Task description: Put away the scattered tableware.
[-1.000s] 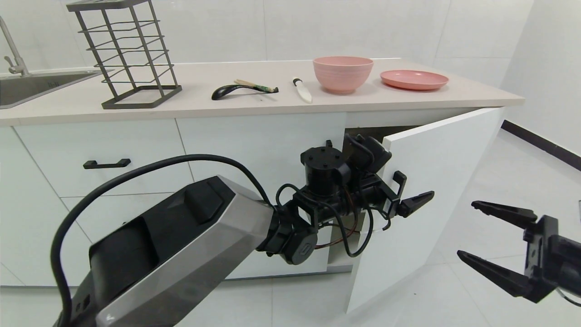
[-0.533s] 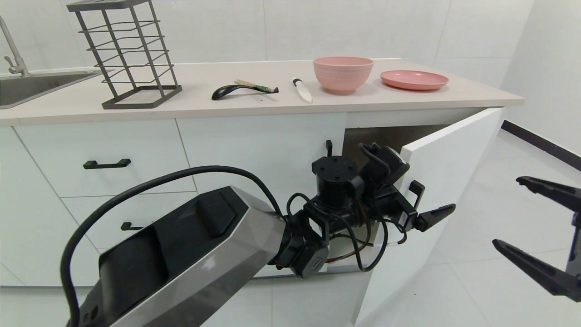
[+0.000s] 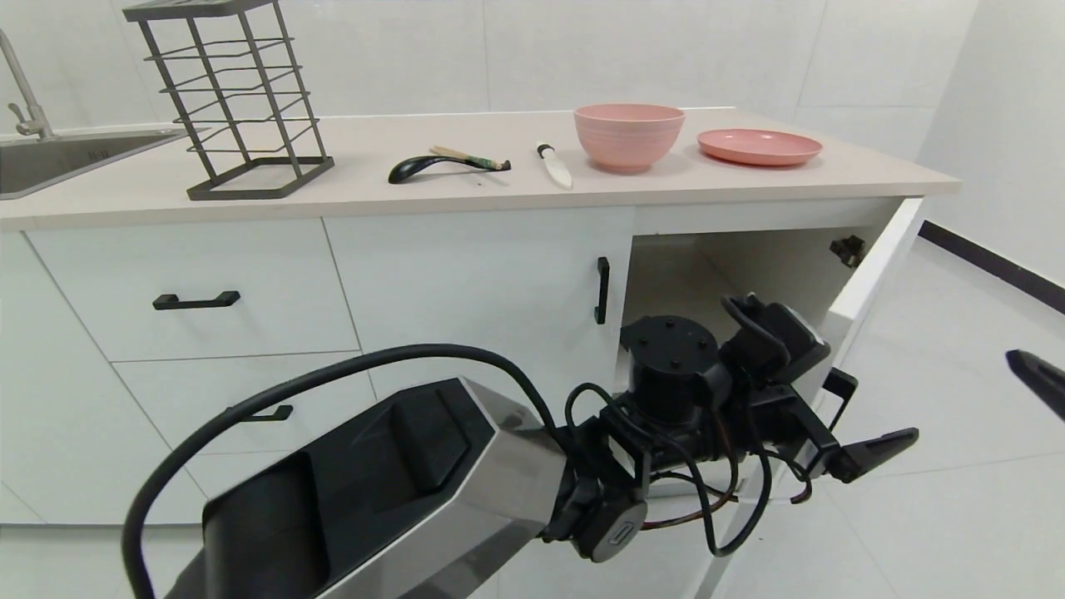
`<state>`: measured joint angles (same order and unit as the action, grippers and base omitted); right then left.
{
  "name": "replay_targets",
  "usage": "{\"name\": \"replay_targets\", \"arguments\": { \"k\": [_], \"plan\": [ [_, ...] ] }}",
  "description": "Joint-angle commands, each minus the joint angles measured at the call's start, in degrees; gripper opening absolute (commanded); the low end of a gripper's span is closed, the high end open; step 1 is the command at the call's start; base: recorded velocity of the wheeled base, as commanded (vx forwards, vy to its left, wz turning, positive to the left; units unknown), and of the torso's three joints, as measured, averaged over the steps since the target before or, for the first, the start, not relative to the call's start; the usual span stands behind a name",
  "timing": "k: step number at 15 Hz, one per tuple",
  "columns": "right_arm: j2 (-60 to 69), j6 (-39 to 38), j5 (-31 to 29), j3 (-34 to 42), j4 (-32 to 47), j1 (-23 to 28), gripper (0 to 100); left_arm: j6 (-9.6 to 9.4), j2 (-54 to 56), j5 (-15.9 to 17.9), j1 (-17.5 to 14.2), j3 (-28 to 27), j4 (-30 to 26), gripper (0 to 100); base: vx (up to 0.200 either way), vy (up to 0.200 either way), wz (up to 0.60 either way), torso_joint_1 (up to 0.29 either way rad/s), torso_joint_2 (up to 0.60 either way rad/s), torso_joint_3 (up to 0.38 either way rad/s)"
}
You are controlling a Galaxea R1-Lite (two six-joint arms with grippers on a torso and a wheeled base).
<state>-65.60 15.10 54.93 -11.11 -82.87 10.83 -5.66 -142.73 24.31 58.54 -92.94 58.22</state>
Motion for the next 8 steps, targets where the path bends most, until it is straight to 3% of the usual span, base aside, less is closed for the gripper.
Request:
{"name": "replay_targets", "arguments": {
  "k": [1,5,7,8],
  "plan": [
    [2.3,0.0,0.0,-1.3,0.0,0.6,100,0.03,-2.8,0.1,2.5,-4.1,-0.9,100,0.0,0.0,0.0,0.0,0.0,0.0],
    [6.4,-0.1,0.0,-3.4,0.1,0.9,100,0.12,-8.9,2.2,8.8,-11.3,-2.9,100,0.0,0.0,0.0,0.0,0.0,0.0],
    [9.1,0.0,0.0,-6.1,0.1,0.9,100,0.38,-12.9,2.7,10.4,-18.2,-4.1,100,0.0,0.0,0.0,0.0,0.0,0.0],
    [10.0,0.0,0.0,-7.1,0.2,0.9,100,0.47,-13.3,2.5,10.4,-18.5,-3.8,100,0.0,0.0,0.0,0.0,0.0,0.0]
  ]
}}
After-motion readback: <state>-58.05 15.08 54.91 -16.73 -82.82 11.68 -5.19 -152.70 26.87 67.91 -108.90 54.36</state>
